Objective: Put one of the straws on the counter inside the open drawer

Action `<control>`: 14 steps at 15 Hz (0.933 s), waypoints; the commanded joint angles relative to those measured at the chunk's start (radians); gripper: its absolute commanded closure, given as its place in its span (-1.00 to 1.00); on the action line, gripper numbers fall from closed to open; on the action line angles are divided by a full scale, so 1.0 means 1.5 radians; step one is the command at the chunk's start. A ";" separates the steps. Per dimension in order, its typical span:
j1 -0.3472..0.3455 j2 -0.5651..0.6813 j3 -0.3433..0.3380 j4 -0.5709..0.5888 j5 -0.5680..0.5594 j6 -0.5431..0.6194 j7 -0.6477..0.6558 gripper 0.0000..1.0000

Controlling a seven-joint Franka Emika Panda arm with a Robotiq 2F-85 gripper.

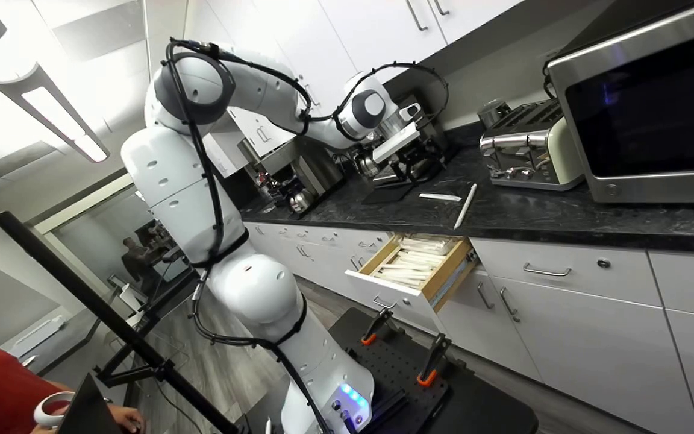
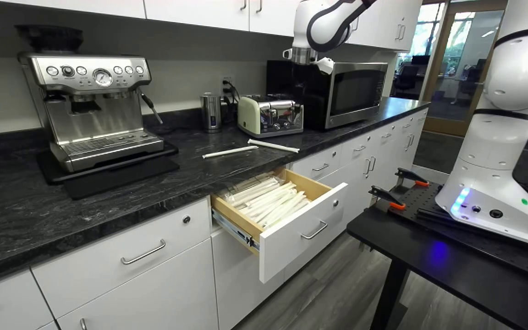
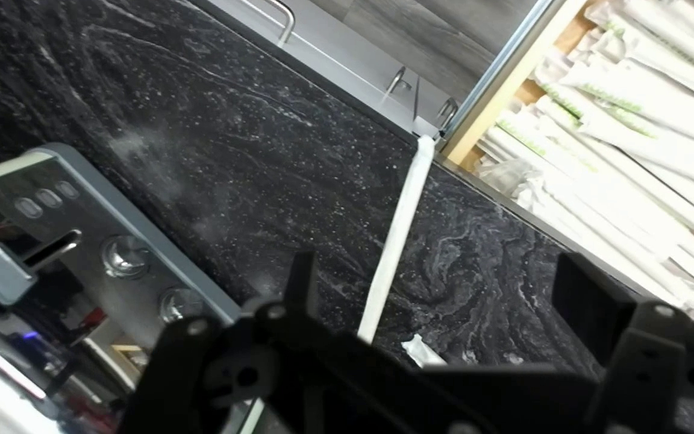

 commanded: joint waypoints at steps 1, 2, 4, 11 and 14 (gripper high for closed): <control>-0.005 0.101 0.010 0.093 0.077 -0.015 -0.040 -1.00; -0.003 0.131 0.010 0.117 0.072 -0.006 -0.020 -1.00; -0.001 0.184 0.010 0.161 0.066 0.004 -0.001 -1.00; 0.003 0.340 0.009 0.291 0.057 0.031 0.024 -1.00; 0.002 0.382 0.008 0.328 0.058 0.031 0.030 -1.00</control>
